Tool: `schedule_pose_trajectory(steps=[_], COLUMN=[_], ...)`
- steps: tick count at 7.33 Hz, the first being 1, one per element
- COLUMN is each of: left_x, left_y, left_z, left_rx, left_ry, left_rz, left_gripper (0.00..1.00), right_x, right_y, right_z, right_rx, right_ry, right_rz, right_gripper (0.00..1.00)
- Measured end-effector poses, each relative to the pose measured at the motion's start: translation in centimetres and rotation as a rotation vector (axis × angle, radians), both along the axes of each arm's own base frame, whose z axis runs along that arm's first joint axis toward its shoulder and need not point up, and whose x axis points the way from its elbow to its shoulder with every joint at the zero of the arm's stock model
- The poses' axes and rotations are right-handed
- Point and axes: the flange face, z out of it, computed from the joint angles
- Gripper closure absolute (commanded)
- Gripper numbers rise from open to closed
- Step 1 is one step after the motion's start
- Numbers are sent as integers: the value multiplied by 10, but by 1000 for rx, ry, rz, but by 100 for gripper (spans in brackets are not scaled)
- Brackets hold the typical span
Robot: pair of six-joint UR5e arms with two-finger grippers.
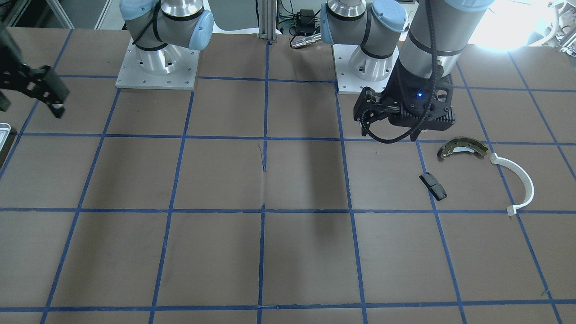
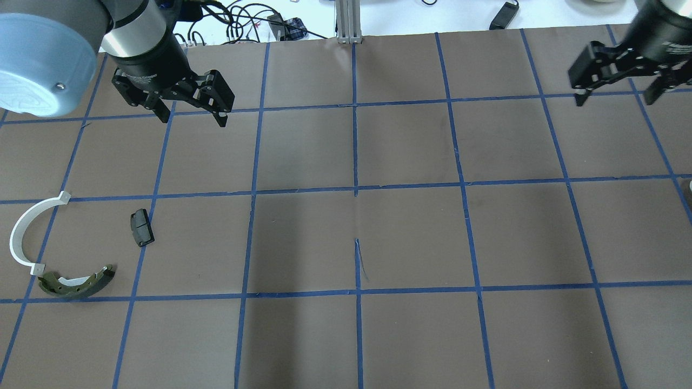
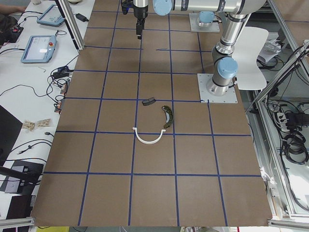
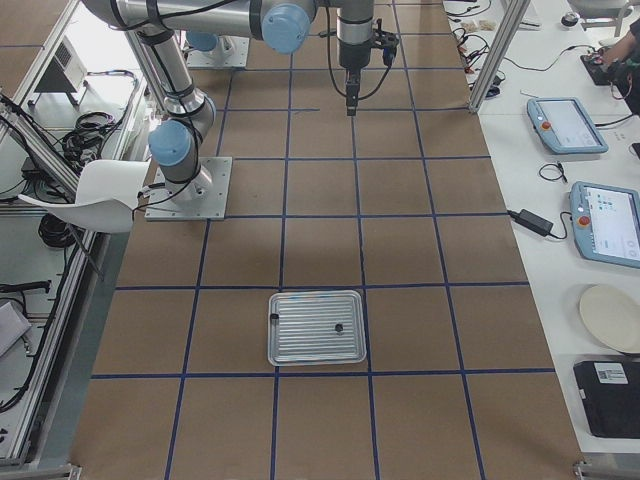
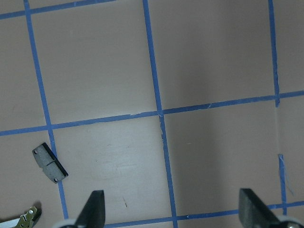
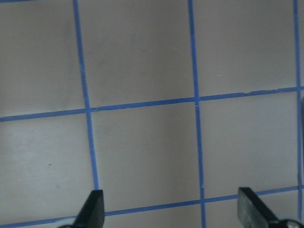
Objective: Place bearing gear from tray to pile
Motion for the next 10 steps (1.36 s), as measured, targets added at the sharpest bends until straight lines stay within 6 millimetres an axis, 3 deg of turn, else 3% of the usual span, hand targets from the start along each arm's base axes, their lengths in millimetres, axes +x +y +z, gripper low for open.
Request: schedule_pose_trajectory(steps=[2, 3, 4, 5, 6, 7, 8, 10], left_x=[0, 0, -1, -1, -1, -1, -1, -1], left_y=[0, 0, 0, 0, 0, 0, 0, 0], left_z=[1, 1, 1, 1, 0, 1, 1, 1], left_rx=[-2, -2, -2, -2, -2, -2, -3, -3], left_ry=[0, 0, 0, 0, 0, 0, 0, 0], left_rz=[-1, -2, -3, -4, -4, -4, -4, -4], left_gripper=[0, 0, 0, 0, 0, 0, 0, 0], right_x=[-140, -213, -280, -334, -375, -398, -404, -397], right_y=[29, 45, 58, 68, 76, 85, 93, 108], right_z=[-13, -36, -70, -107, -150, -196, -236, -287], right_rx=[52, 81, 100, 106, 107, 112, 118, 132], right_ry=[-20, -45, -68, -77, -80, -95, -109, -123], right_rz=[68, 129, 181, 224, 234, 224, 215, 209], right_gripper=[0, 0, 0, 0, 0, 0, 1, 6])
